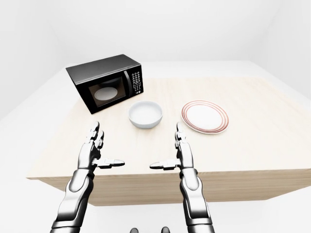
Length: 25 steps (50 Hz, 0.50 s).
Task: Pick up the white bowl and put it on the plate.
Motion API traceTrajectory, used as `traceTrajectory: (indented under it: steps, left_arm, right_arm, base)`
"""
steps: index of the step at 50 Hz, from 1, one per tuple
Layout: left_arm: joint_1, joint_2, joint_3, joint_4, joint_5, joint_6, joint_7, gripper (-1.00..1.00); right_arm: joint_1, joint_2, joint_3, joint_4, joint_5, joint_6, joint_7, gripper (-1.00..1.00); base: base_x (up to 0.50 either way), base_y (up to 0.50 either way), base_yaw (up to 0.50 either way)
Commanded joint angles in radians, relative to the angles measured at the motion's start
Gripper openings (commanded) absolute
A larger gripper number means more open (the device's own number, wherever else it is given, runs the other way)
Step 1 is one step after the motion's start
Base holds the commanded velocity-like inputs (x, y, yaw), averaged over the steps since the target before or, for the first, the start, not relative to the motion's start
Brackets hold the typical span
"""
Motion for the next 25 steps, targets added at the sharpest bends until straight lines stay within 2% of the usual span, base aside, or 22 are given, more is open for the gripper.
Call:
traceTrajectory:
  steps: [1,5,25]
  left_arm:
    - [0.0,0.0,0.0,0.0,0.0,0.0,0.0,1.0]
    - [0.0,0.0,0.0,0.0,0.0,0.0,0.0,1.0]
    - [0.0,0.0,0.0,0.0,0.0,0.0,0.0,1.0]
  right_arm:
    - [0.0,0.0,0.002,0.002,-0.001,-0.006,0.001,1.0]
    - [0.001,0.001,0.004,0.014,-0.001,-0.015,0.001,1.0]
    - [0.004,0.003,0.009,0.007,-0.002,-0.011,0.004,1.0]
  base:
    - [0.17,0.0,0.0]
    - [0.2,0.0,0.0]
    - [0.25,0.0,0.0]
